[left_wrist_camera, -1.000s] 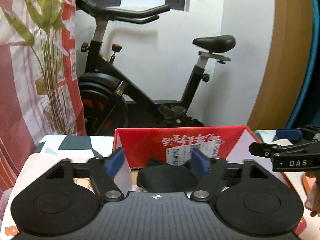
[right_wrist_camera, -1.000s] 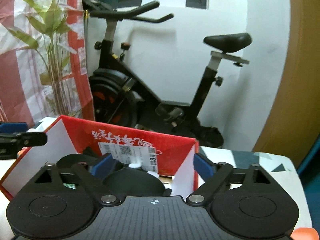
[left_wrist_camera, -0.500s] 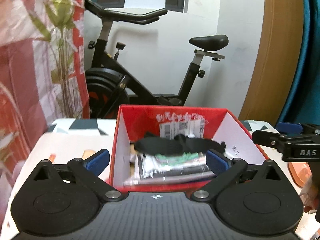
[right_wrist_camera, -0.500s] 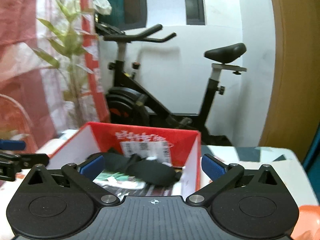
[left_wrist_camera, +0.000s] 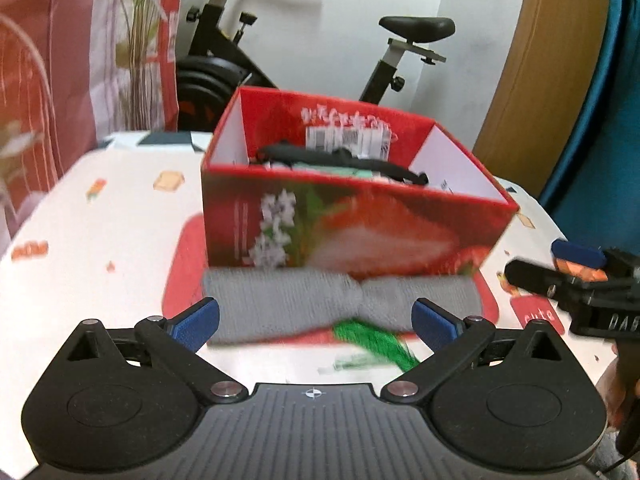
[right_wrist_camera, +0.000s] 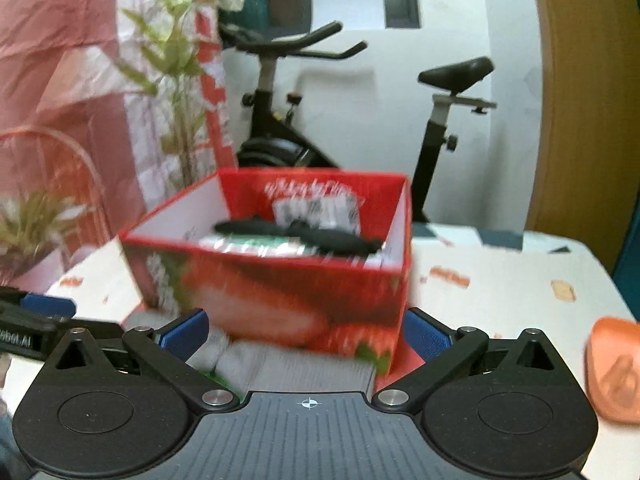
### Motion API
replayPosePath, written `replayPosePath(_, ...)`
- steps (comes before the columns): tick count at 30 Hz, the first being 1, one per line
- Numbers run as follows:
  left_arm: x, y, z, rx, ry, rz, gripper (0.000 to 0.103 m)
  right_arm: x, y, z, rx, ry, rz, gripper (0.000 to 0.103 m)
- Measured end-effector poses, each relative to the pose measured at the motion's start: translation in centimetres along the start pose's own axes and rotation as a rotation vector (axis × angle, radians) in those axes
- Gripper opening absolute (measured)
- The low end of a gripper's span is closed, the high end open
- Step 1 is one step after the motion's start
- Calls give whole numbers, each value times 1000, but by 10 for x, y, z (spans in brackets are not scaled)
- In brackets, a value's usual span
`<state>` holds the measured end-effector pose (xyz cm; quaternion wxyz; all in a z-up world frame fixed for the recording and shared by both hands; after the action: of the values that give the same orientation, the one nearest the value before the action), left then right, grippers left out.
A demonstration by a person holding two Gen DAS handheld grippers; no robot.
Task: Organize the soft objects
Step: 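Move both grippers to the green mesh pouch on the table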
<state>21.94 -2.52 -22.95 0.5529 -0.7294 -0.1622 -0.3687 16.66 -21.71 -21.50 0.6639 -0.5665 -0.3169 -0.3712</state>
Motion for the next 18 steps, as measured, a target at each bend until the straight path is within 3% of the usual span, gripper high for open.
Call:
replayPosePath(4, -11, 2, -3, -5, 18, 11, 103, -28, -3, 5, 23, -25, 69, 102)
replayPosePath(10, -28, 7, -14, -24, 17, 35, 103, -64, -8, 2, 65, 45, 161, 98)
replayPosePath(18, -42, 5, -14, -28, 0, 60, 103, -76, -13, 13, 116, 17, 202, 97)
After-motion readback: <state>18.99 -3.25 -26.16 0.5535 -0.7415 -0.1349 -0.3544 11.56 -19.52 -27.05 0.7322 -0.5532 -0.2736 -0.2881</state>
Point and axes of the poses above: each gripper's, at about its wrist camera, not at the fingertips, and y roughly the way its jaws point, z to its left, x to its top, the point moved 5 cm from there along y, roughly the way its jaws point, and after that the axes turned 3 degrees about x, right-handed, at the moved point
